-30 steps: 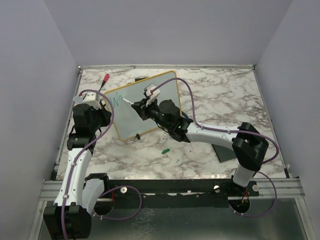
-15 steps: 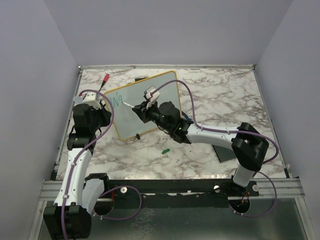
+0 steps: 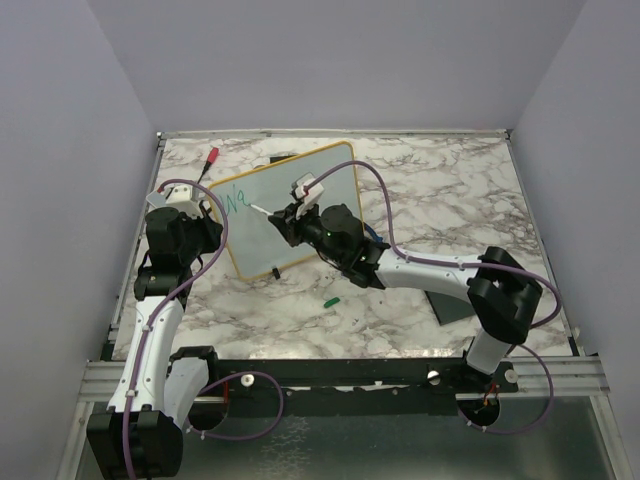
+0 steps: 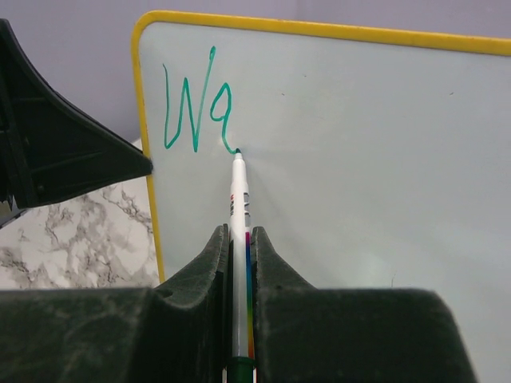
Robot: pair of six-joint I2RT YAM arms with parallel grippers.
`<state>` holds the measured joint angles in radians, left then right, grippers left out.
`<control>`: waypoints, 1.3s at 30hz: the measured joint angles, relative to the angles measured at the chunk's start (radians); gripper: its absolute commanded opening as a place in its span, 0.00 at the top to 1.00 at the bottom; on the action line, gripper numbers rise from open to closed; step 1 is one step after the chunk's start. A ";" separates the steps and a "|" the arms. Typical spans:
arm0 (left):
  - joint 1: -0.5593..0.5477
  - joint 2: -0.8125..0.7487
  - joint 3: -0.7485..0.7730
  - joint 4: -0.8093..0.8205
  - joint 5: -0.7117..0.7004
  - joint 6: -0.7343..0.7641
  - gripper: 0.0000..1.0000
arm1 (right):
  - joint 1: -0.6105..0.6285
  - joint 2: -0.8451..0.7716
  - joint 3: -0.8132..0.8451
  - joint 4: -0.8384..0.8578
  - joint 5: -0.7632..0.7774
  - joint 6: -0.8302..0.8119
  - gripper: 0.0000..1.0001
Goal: Write a sentence on the whiteboard
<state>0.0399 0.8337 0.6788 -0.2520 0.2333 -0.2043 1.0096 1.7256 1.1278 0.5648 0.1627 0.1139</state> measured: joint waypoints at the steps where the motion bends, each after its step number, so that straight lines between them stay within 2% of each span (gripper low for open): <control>1: 0.000 0.000 0.000 0.000 0.000 0.000 0.91 | 0.000 -0.002 0.000 0.000 0.002 0.000 0.99; 5: 0.000 -0.002 0.000 0.000 0.001 0.000 0.91 | -0.001 -0.031 -0.013 0.002 0.001 -0.008 0.99; 16: -0.001 -0.003 0.000 -0.001 0.002 0.000 0.91 | -0.004 -0.251 -0.122 0.055 -0.150 -0.012 0.99; 31: -0.001 -0.003 0.000 -0.001 0.002 -0.001 0.91 | -0.005 -0.267 -0.195 0.059 -0.196 -0.039 0.99; 39: -0.001 0.001 0.000 0.002 0.002 0.000 0.91 | -0.053 -0.234 -0.195 0.081 -0.239 -0.034 0.99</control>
<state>0.0391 0.8349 0.6788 -0.2497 0.2356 -0.2047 0.9562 1.4914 0.9329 0.6456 -0.0765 0.0799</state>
